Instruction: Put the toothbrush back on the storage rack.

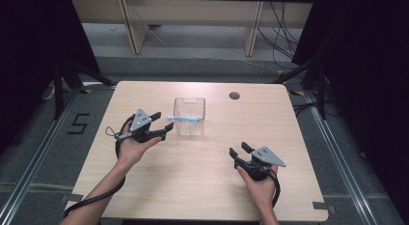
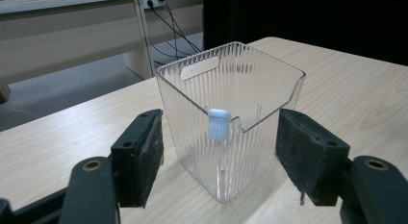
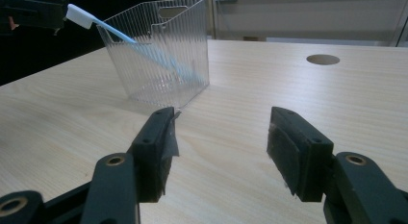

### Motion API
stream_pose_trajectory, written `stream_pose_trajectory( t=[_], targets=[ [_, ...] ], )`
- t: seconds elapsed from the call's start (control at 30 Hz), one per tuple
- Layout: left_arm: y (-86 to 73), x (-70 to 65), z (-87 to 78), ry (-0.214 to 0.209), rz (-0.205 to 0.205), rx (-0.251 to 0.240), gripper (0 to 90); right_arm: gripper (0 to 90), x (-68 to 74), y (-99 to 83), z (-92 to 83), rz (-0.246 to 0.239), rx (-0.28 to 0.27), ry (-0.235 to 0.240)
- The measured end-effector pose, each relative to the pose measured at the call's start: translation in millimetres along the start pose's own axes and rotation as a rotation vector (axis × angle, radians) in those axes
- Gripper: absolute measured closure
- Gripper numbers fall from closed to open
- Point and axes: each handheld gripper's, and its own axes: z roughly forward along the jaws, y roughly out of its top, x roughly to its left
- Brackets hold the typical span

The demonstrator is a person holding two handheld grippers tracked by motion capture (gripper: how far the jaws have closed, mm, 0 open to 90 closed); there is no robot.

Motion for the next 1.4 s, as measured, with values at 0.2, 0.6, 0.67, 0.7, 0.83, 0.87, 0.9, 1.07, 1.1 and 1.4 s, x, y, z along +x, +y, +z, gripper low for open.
stream_pose_trajectory(
  t=[0.2,0.6,0.67,0.7,0.83,0.87,0.9,1.07,1.1,1.4],
  targets=[
    [-5.3,-0.1,-5.9,-0.001,-0.001,0.012,32.8,43.8,0.0,-0.1,0.3,0.001,0.003,0.004],
    [-14.4,-1.7,-19.3,0.006,-0.017,0.012,32.5,43.6,0.3,0.0,0.7,0.002,-0.001,0.001],
    [-17.1,-2.3,-21.7,0.004,-0.019,0.019,32.6,43.6,0.3,0.4,-0.4,-0.003,0.016,-0.007],
    [-18.1,-2.9,-22.3,0.004,-0.023,0.019,32.5,43.6,-0.8,0.8,-0.7,-0.022,0.017,-0.014],
    [-22.7,-2.6,-26.9,0.004,-0.024,0.025,32.5,43.5,0.8,0.4,-0.2,0.000,0.021,-0.009],
    [-23.3,-2.4,-27.7,0.005,-0.025,0.023,32.5,43.5,-0.7,0.6,-0.4,-0.023,0.016,-0.016],
    [-24.8,-1.6,-28.2,0.001,-0.027,0.011,32.5,43.5,-0.6,0.6,-0.5,-0.022,0.018,-0.016],
    [-28.7,1.2,-34.9,0.015,-0.028,0.021,32.5,43.5,0.3,-0.4,0.8,-0.006,0.012,-0.007],
    [-29.8,1.4,-36.0,0.015,-0.032,0.024,32.5,43.5,0.4,-0.3,0.9,-0.006,0.014,-0.006],
    [-39.8,2.3,-43.7,0.020,-0.035,0.025,32.5,43.4,-0.2,-0.9,2.0,-0.013,-0.004,-0.004]
  ],
)
